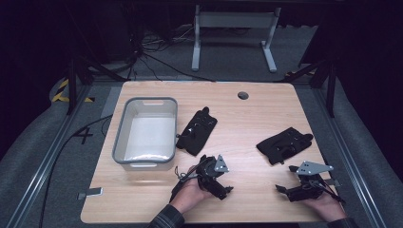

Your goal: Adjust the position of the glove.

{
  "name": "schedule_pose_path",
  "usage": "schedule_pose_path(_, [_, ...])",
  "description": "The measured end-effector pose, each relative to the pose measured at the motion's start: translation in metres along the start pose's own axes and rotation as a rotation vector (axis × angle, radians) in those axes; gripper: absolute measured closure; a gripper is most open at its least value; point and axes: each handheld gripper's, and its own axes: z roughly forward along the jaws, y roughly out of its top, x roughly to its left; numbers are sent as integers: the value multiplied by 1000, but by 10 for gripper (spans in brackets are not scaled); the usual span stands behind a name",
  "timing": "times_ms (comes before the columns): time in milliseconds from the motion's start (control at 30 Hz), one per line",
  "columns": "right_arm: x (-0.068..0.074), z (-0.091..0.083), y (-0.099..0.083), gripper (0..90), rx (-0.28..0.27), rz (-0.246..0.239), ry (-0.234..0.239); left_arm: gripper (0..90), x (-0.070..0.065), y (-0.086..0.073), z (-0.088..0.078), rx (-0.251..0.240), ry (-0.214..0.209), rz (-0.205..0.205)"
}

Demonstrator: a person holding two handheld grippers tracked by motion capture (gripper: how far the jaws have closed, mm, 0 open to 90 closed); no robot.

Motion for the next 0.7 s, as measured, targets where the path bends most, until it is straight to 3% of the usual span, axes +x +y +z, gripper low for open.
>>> schedule_pose_path(100, [0, 0, 0, 67, 0, -4, 3, 1, -1, -1, -1, 1, 6, -5])
schedule_pose_path(267, [-1, -4, 3, 174, -8, -13, 0, 0, 1, -6, -6, 9, 9, -2])
schedule_pose_path(367, [-1, -7, 8, 324, -25, -19, -9, 0, 3, -9, -9, 11, 13, -13])
schedule_pose_path(433, [-2, -7, 9, 360, -34, -22, -13, 0, 3, -11, -11, 8, 17, -10])
schedule_pose_path(533, [-4, -7, 16, 524, -38, -21, -18, 0, 3, -14, -13, 5, 18, -13])
schedule_pose_path(700, [-6, -4, 22, 624, -34, -8, -26, 0, 3, -16, -14, -3, 18, -13])
